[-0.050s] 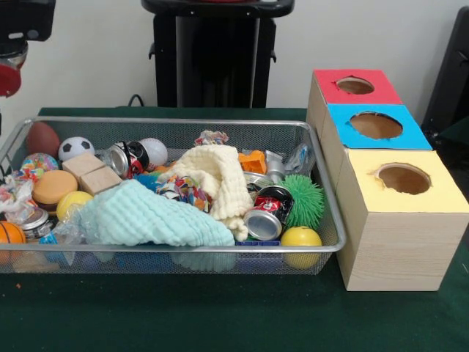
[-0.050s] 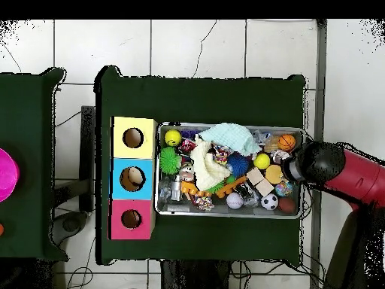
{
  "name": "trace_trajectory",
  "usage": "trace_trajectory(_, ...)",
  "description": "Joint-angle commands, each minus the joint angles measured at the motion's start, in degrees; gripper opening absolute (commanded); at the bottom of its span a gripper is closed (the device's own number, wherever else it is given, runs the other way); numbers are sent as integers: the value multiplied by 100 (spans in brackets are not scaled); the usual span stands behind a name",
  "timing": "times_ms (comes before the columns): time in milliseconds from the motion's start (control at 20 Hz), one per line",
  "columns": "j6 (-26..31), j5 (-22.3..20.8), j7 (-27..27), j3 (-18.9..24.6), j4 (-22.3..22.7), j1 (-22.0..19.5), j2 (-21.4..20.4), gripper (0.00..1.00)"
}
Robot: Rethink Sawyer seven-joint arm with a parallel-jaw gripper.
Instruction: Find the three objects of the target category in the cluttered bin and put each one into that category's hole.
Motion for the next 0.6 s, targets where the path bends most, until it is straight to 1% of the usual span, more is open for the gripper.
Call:
trace_trajectory(50,-164,-394,-1102,745,588,-60,240,100)
trace_trajectory(200,-265,-467,-966,784,505,-59,368,100)
trace_trajectory(350,-679,-597,-524,706,511,94,591,100)
trace_trajectory(450,-859,-605,-226,633,534,216,695,100)
trace_trajectory(600,-805,-531,-8,563,532,347,767,100)
